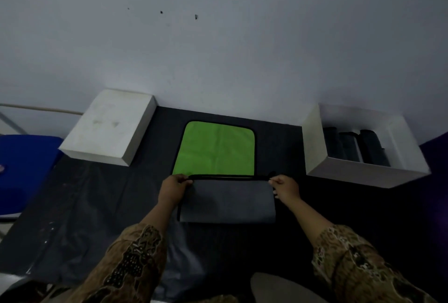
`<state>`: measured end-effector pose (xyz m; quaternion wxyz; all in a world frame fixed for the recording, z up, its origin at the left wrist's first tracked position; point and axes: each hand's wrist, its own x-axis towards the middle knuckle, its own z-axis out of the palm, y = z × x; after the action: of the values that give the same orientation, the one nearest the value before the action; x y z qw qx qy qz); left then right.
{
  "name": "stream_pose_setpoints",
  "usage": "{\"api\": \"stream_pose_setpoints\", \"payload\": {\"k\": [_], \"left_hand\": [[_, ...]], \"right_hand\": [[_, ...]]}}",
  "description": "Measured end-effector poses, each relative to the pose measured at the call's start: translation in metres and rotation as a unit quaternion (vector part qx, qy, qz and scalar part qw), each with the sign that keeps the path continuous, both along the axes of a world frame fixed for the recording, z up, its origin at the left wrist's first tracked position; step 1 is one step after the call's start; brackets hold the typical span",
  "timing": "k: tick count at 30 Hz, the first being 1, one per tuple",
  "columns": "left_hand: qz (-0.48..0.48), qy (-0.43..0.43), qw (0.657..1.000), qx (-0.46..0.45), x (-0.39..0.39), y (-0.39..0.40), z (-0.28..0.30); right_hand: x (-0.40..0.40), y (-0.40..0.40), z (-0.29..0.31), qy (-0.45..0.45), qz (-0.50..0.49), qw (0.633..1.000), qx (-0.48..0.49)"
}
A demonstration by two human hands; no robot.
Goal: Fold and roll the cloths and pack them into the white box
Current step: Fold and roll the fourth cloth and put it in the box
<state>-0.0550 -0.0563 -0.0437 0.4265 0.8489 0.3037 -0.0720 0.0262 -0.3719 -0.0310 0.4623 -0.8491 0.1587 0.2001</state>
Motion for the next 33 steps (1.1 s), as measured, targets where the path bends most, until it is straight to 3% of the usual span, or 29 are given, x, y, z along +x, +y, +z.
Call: {"api": "stream_pose_setpoints", "payload": {"k": [7,11,14,18,23,25,27,30,33], "left_hand": [[-0.025,-0.016,0.998,0.056,0.016,0.002,-0.017],[-0.046,-0.067,0.970,0.230,0.009,-0.011,-0.027],[-0.153,-0.151,0.938,0.273,0.000,-0.041,-0.029],[-0.327,-0.132,0.895,0.273,-0.013,-0.071,-0.045],[-0.315,-0.053,0.899,0.301,-0.028,-0.053,-0.056],[-0.298,-0.031,0.908,0.294,-0.030,-0.046,-0.051],[-0.288,-0.017,0.913,0.289,-0.029,-0.047,-0.046],[-0.261,-0.019,0.923,0.281,-0.028,-0.055,-0.040],[-0.233,-0.034,0.938,0.253,-0.029,-0.065,-0.034]], "right_hand": [[0.017,0.003,-0.020,0.001,-0.008,0.999,-0.033],[0.001,0.013,-0.028,-0.156,-0.002,0.970,-0.188],[-0.025,0.034,-0.035,-0.268,0.110,0.927,-0.240],[-0.060,0.058,-0.053,-0.254,0.332,0.869,-0.264],[-0.067,0.040,-0.062,-0.218,0.361,0.838,-0.345],[-0.064,0.025,-0.060,-0.188,0.337,0.846,-0.368],[-0.061,0.016,-0.057,-0.139,0.283,0.875,-0.366],[-0.062,0.015,-0.045,-0.082,0.111,0.943,-0.301],[-0.066,0.017,-0.035,-0.076,0.042,0.963,-0.255]]}}
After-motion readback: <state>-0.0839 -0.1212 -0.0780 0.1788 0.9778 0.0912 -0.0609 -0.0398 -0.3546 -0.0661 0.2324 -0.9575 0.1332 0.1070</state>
